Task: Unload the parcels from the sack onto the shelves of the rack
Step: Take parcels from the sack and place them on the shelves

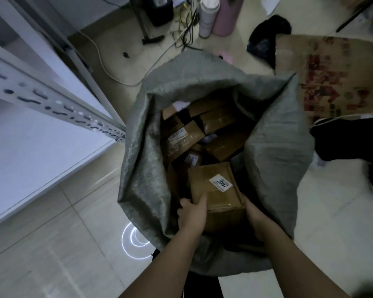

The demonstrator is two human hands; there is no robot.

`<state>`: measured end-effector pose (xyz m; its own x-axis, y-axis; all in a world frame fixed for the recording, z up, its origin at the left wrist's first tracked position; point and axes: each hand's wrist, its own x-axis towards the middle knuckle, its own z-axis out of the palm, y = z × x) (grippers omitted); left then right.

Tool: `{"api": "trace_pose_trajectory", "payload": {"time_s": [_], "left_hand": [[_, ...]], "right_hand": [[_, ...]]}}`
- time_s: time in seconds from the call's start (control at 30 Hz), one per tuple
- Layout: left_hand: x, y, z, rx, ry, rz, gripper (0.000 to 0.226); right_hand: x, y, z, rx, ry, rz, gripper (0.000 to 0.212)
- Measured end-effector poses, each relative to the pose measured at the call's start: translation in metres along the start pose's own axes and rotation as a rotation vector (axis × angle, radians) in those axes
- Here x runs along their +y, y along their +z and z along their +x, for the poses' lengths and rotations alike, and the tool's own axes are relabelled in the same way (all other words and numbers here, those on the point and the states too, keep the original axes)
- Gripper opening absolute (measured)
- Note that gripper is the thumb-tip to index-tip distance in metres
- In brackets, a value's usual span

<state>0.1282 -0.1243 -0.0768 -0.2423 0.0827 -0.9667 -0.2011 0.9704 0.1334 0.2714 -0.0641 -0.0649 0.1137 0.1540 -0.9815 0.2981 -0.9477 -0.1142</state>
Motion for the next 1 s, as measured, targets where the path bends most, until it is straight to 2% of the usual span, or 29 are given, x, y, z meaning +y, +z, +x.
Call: {"api": "trace_pose_trajectory", "payload": {"time_s": [0.13, 0.2, 0.3, 0.33, 0.4, 0.43, 0.53, 0.67, 0.83, 1.0], "left_hand": [[0.018, -0.023, -0.034, 0.038, 0.070, -0.194, 0.071], [0.030, -0.043, -0.059, 0.062, 0.129, -0.267, 0.067], [0.047, -0.072, -0.100, 0.021, 0.223, -0.324, 0.074], [0.052, -0.082, -0.117, -0.002, 0.245, -0.350, 0.080], [0.063, -0.100, -0.156, -0.069, 0.254, -0.405, 0.106], [0.070, -0.106, -0.171, -0.085, 0.244, -0.406, 0.122], [0.088, -0.125, -0.209, 0.004, 0.267, -0.317, 0.146], [0.109, -0.143, -0.267, 0.166, 0.414, -0.229, 0.141], [0.115, -0.157, -0.307, 0.171, 0.490, -0.217, 0.143], [0.119, -0.177, -0.319, 0.226, 0.541, -0.195, 0.143]], "right_hand": [[-0.038, 0.004, -0.047, -0.079, -0.067, -0.080, 0.057], [-0.058, 0.006, -0.081, -0.047, -0.148, -0.134, 0.057], [-0.080, 0.018, -0.123, -0.101, -0.300, -0.175, 0.046], [-0.083, 0.021, -0.128, -0.093, -0.382, -0.213, 0.056], [-0.084, 0.022, -0.121, -0.020, -0.524, -0.267, 0.089], [-0.085, 0.024, -0.118, 0.014, -0.566, -0.274, 0.092], [-0.100, 0.042, -0.204, 0.055, -0.732, -0.265, 0.062], [-0.098, 0.051, -0.262, 0.114, -0.872, -0.318, 0.062], [-0.094, 0.061, -0.313, 0.174, -1.076, -0.432, 0.091], [-0.086, 0.070, -0.338, 0.234, -1.168, -0.450, 0.078]]}}
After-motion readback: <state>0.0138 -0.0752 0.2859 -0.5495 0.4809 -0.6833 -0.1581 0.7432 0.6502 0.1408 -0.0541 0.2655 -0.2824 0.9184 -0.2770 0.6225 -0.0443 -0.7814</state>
